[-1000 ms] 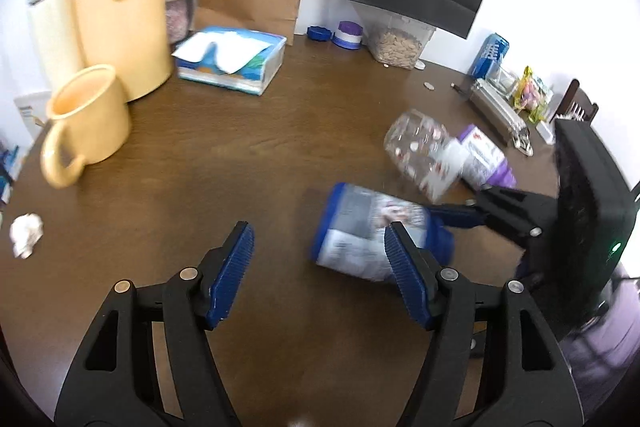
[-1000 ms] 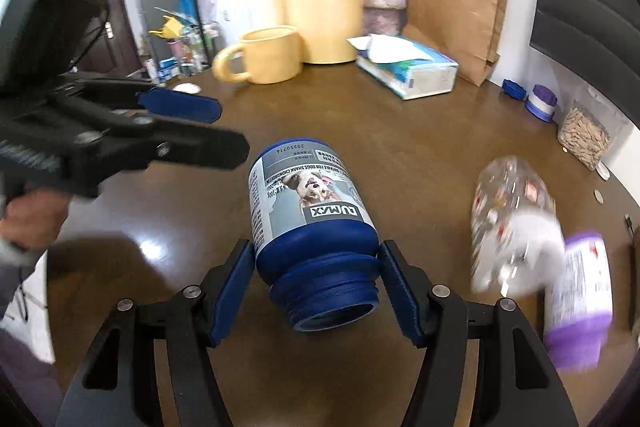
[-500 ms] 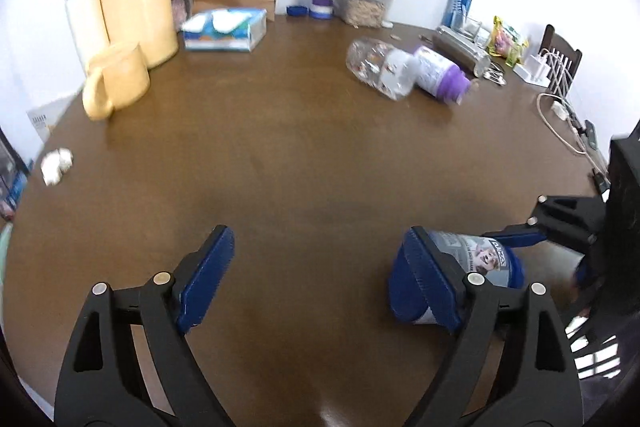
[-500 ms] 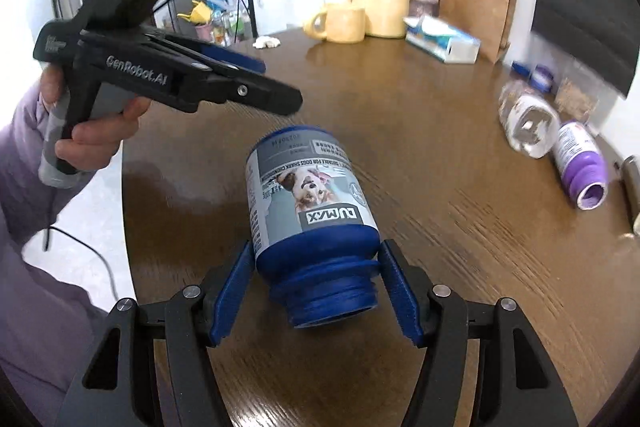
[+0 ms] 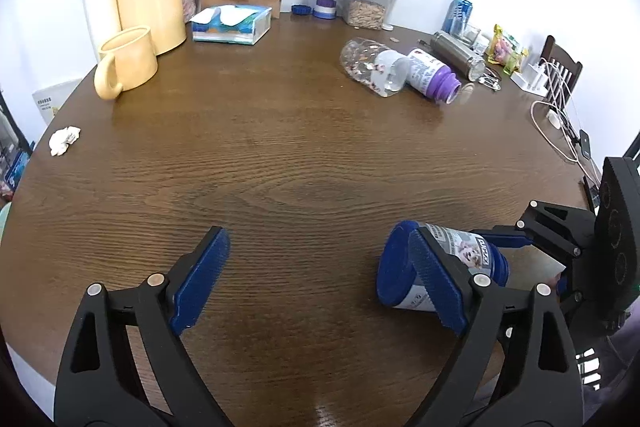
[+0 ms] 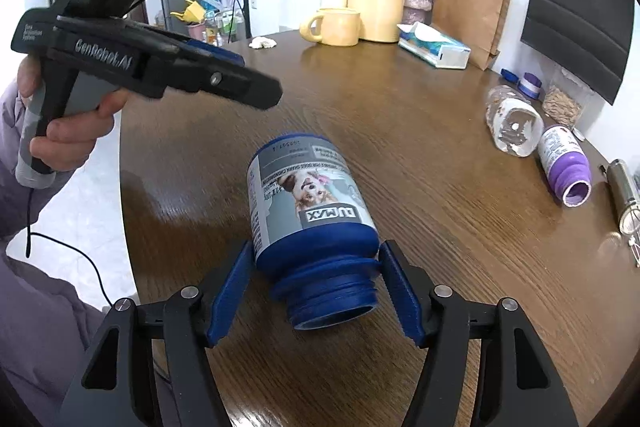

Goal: Flip cup upright

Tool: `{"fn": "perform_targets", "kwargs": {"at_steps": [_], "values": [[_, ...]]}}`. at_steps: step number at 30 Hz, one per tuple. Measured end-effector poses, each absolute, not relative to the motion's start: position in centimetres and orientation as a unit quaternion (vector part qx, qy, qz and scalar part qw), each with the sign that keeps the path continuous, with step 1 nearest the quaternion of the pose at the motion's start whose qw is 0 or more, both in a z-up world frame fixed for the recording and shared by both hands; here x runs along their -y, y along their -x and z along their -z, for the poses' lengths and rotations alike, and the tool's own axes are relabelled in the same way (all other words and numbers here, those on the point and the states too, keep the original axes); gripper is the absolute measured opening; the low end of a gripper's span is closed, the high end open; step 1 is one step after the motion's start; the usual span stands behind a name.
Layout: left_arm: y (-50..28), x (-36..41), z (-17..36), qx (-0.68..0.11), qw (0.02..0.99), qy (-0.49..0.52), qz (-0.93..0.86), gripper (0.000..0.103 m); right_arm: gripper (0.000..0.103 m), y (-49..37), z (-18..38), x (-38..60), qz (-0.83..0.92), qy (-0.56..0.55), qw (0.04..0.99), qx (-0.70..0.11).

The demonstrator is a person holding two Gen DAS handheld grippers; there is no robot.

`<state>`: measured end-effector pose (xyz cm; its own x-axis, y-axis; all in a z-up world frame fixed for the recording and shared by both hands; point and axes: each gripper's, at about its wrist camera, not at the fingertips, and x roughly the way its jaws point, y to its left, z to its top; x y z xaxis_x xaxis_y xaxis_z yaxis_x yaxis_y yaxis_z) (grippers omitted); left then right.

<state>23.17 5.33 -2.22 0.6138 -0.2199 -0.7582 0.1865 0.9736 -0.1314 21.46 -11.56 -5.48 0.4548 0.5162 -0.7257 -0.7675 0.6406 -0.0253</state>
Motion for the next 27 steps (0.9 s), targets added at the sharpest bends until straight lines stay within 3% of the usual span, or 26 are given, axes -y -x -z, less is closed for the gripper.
{"fn": "perform_targets", "kwargs": {"at_steps": [2, 9, 15, 20, 21, 26, 27], "values": [[-22.8, -5.0, 2.0, -0.422, 0.898, 0.0, 0.126, 0.091, 0.079, -21.3, 4.9, 12.1, -0.375, 0.171, 0.842, -0.347], [-21.9, -3.8, 1.0, -0.412, 0.881, -0.041, 0.229, 0.092, 0.08, -19.8, 2.5, 16.1, -0.325, 0.11, 0.877, -0.336], [-18.8, 1.1, 0.3, -0.341, 0.814, -0.279, 0.379, 0.092, 0.08, -17.6, 2.3, 20.3, -0.3, 0.024, 0.892, -0.336], [-19.8, 5.7, 2.4, -0.357, 0.719, -0.405, 0.438, 0.091, 0.08, -16.1, 3.1, 21.9, -0.287, -0.005, 0.894, -0.344], [-20.3, 6.4, 3.1, -0.368, 0.705, -0.415, 0.442, 0.09, 0.08, -15.9, 3.2, 22.1, -0.283, -0.011, 0.895, -0.345], [-22.7, 8.3, 4.9, -0.397, 0.696, -0.422, 0.424, 0.063, 0.08, -15.3, 3.7, 23.0, -0.282, -0.024, 0.894, -0.346], [-23.0, 8.5, 4.9, -0.405, 0.697, -0.414, 0.424, 0.063, 0.08, -15.2, 3.7, 23.2, -0.282, -0.025, 0.895, -0.346]]}}
